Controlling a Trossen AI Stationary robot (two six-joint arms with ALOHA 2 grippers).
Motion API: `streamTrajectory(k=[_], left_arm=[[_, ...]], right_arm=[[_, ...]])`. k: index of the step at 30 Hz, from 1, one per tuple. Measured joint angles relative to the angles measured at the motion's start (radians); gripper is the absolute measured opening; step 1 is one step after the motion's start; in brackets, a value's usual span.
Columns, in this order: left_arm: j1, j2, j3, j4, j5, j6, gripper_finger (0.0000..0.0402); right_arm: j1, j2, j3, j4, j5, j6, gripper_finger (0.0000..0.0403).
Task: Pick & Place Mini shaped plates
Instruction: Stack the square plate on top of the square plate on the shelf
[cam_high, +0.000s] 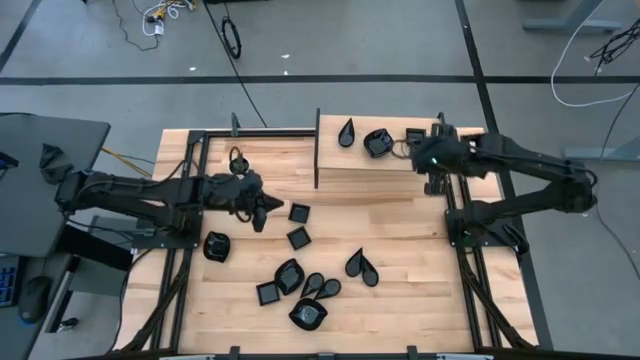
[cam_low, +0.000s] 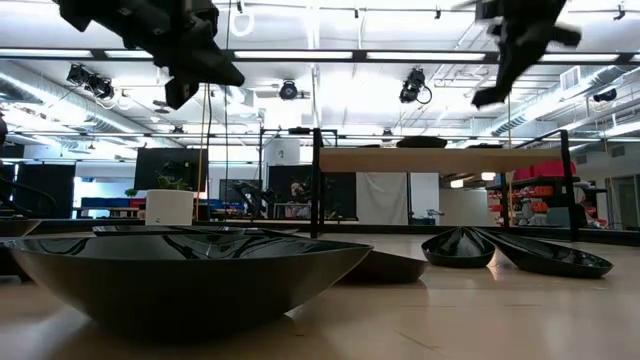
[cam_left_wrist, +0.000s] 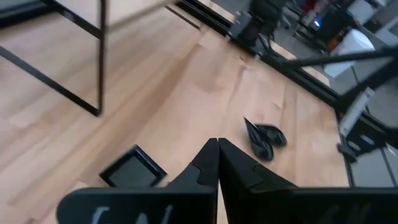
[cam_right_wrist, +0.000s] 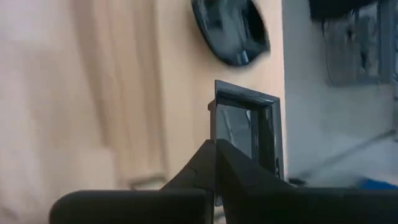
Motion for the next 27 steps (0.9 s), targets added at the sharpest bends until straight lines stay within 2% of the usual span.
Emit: streamTrajectory(k=[5,11,18,27], left_arm=[[0.067,0.0,0.0,0.036,0.0,-0.001,0.0007],[0.124,0.0,0.0,0.041,0.0,-0.027,0.0007],[0.141,0.0,0.0,0.042,0.0,-0.027,0.0007],[0.141,0.0,0.0,0.041,0.002,-0.028,0.0007]], right_arm=[[-0.176,0.018,-0.082,0.102,0.005,-0.257,0.0013],[-0.294,0.022,-0.188,0.322,0.034,-0.471,0.0013],[-0.37,0.024,-0.247,0.377,0.022,-0.526,0.0013],[-0.385,0.024,-0.255,0.41,-0.03,-0.544,0.0015]])
